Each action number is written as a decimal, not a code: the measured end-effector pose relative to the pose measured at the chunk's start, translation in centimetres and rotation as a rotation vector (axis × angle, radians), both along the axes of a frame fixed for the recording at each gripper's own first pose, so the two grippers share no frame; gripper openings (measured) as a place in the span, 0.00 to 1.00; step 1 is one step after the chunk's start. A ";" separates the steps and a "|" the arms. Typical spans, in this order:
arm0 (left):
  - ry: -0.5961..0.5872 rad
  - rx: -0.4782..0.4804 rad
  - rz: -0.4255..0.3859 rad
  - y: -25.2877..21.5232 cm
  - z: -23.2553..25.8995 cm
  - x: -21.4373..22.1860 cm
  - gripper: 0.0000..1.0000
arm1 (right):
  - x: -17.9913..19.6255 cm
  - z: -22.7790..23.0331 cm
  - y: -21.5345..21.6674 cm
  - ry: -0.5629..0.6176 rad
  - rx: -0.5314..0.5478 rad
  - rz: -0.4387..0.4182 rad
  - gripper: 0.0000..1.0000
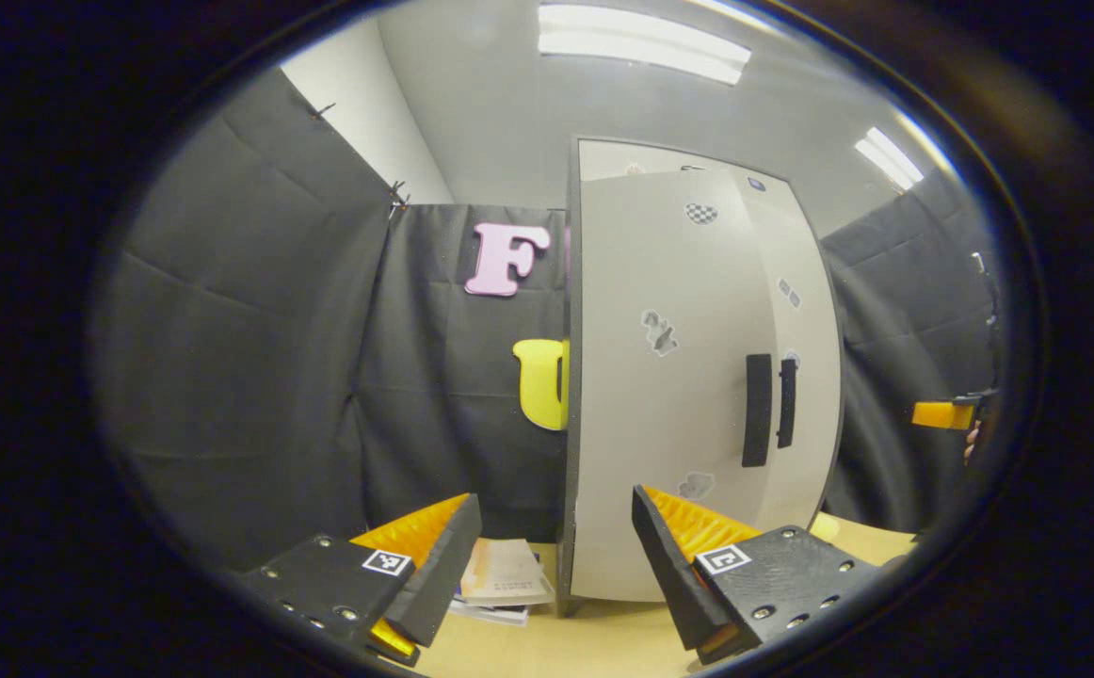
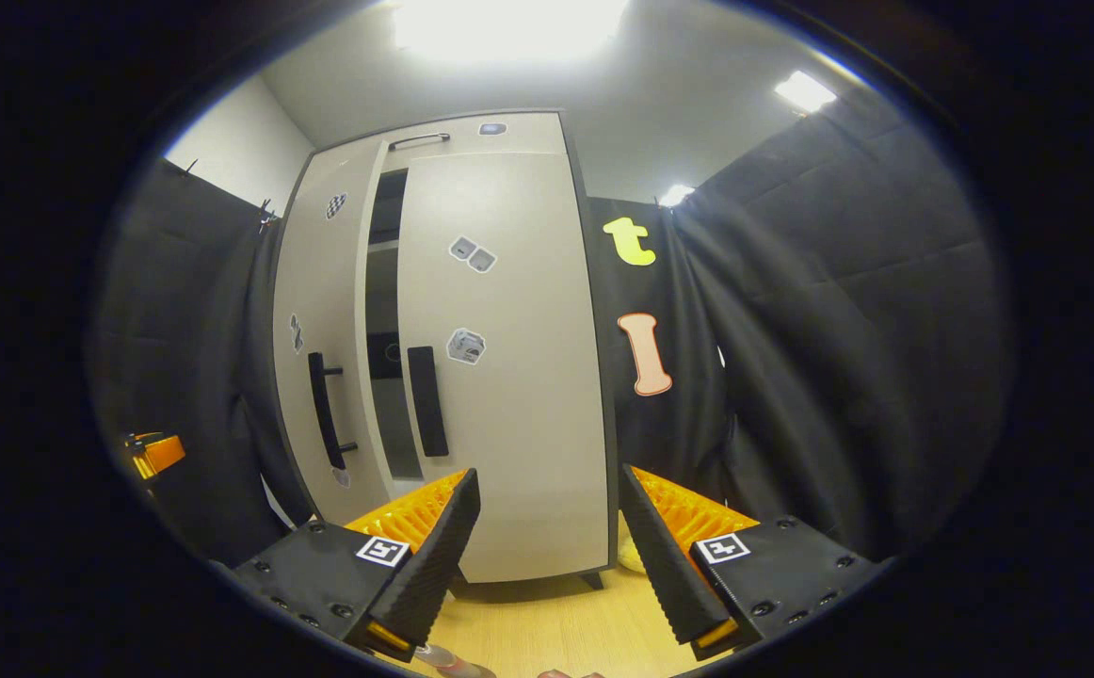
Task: Grasp the bottle in the cabinet with the left hand and place it on the coaster, then close the right door with the right hand and the left door with the left hand.
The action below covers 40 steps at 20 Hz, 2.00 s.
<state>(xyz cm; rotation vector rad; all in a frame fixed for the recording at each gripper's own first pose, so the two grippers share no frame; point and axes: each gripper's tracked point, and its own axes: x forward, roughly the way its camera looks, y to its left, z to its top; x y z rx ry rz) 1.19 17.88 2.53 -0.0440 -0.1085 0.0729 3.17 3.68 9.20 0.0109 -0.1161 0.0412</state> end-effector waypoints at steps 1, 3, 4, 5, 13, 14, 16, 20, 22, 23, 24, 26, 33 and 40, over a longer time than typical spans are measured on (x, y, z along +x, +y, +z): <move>-0.005 -0.002 -0.001 0.0 0.1 0.0 0.93 | 0.0 0.0 0.0 -0.003 -0.006 -0.003 0.95; -0.006 -0.003 -0.004 0.1 0.0 0.3 0.91 | 0.0 -0.2 -0.1 0.001 -0.010 -0.007 0.95; -0.004 -0.005 -0.006 0.0 -0.1 0.6 0.90 | -0.1 -0.4 -0.1 0.005 -0.005 -0.009 0.95; -0.004 -0.007 -0.010 -0.1 -0.1 0.7 0.89 | 0.0 -0.3 0.0 0.003 0.001 -0.008 0.95; -0.015 -0.059 0.009 0.2 0.1 1.3 0.93 | -0.4 -0.9 -0.3 0.008 -0.009 -0.032 0.95; -0.013 -0.058 0.005 0.1 0.1 1.2 0.92 | -0.5 -1.1 -0.3 0.009 -0.006 -0.031 0.95; -0.004 -0.049 0.011 0.4 -0.4 1.2 0.93 | -0.6 -1.1 0.0 0.012 -0.004 -0.026 0.95; 0.018 -0.068 0.012 0.4 -1.4 0.7 0.93 | -0.5 -1.5 0.1 0.020 -0.026 -0.036 0.95; 0.009 -0.074 0.010 0.5 -1.4 0.3 0.93 | -0.6 -1.4 0.4 0.019 -0.027 -0.028 0.95; 0.008 -0.076 0.012 0.5 -1.4 0.2 0.93 | -0.7 -1.4 0.5 0.019 -0.029 -0.025 0.95; 0.008 -0.076 0.015 0.4 -1.5 0.1 0.93 | -0.7 -1.3 0.5 0.020 -0.033 -0.023 0.95; 0.004 -0.070 0.025 0.4 -1.5 -0.2 0.94 | -0.8 -1.1 0.5 0.023 -0.036 -0.022 0.95; 0.023 -0.104 0.032 0.0 -2.8 -1.1 0.93 | -0.8 -0.3 -0.3 0.030 -0.035 -0.025 0.94; 0.054 -0.125 0.013 -0.7 -3.9 -0.5 0.94 | -0.1 -0.9 0.5 0.058 -0.022 -0.004 0.91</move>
